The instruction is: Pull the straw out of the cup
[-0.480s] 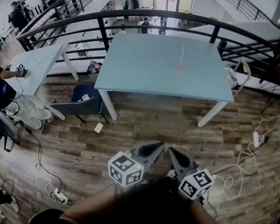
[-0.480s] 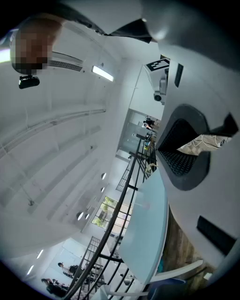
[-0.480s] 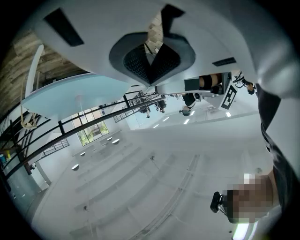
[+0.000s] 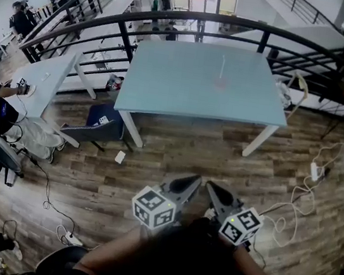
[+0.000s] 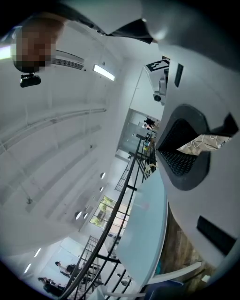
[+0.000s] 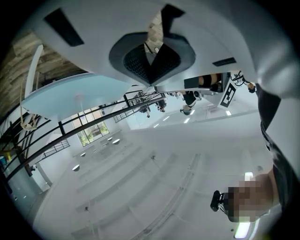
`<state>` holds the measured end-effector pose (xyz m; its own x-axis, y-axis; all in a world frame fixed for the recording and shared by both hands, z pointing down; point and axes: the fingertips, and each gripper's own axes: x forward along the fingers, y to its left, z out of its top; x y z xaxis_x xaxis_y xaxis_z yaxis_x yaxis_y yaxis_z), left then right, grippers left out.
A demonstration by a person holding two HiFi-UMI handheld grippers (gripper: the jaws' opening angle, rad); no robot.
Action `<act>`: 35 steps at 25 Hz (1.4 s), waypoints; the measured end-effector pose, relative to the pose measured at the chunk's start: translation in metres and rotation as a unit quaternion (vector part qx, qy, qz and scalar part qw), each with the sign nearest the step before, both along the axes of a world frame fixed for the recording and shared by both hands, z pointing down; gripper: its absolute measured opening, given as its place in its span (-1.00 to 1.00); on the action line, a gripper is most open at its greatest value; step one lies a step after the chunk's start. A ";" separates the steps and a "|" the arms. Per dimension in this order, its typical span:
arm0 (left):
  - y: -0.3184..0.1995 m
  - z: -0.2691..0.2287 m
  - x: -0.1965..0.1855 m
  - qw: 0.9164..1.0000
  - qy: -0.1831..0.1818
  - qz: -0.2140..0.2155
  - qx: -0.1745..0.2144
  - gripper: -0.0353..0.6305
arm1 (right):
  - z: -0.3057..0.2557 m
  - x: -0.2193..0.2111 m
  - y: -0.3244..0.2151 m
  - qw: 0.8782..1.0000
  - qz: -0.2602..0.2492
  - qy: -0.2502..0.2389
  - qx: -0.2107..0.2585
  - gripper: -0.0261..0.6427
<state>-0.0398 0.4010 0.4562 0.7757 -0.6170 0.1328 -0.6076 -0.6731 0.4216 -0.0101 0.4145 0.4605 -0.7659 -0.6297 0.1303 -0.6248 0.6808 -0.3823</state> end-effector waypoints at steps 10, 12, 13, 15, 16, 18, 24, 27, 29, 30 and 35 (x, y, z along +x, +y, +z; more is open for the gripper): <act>-0.029 0.007 0.015 1.000 0.001 -0.003 -0.007 -0.86 | 0.005 0.015 -0.030 1.000 -0.004 -0.009 -0.007 -0.89; -0.039 0.006 0.022 1.000 0.002 -0.005 -0.009 -0.86 | 0.005 0.023 -0.041 1.000 -0.005 -0.010 -0.010 -0.89; -0.045 0.006 0.026 1.000 0.003 -0.005 -0.010 -0.86 | 0.006 0.026 -0.047 1.000 -0.006 -0.010 -0.012 -0.89; -0.057 0.007 0.035 1.000 0.003 -0.006 -0.013 -0.86 | 0.007 0.034 -0.059 1.000 -0.009 -0.012 -0.015 -0.89; -0.063 0.007 0.040 1.000 0.003 -0.007 -0.014 -0.86 | 0.008 0.039 -0.065 1.000 -0.010 -0.012 -0.017 -0.89; -0.076 0.008 0.050 1.000 0.003 -0.009 -0.015 -0.86 | 0.008 0.048 -0.078 1.000 -0.014 -0.013 -0.018 -0.89; -0.118 0.002 0.088 1.000 0.005 -0.016 -0.013 -0.86 | 0.001 0.085 -0.121 0.999 -0.025 -0.014 -0.015 -0.89; -0.137 -0.003 0.114 1.000 0.005 -0.018 -0.011 -0.86 | -0.006 0.111 -0.140 0.999 -0.028 -0.015 -0.011 -0.89; -0.147 -0.005 0.133 1.000 0.006 -0.016 -0.009 -0.86 | -0.009 0.129 -0.150 0.999 -0.028 -0.016 -0.007 -0.89; -0.152 -0.005 0.143 1.000 0.007 -0.015 -0.009 -0.86 | -0.009 0.138 -0.155 0.999 -0.028 -0.017 -0.006 -0.89; -0.169 -0.002 0.187 1.000 0.004 -0.005 -0.010 -0.86 | -0.006 0.177 -0.175 0.999 -0.026 -0.023 -0.008 -0.89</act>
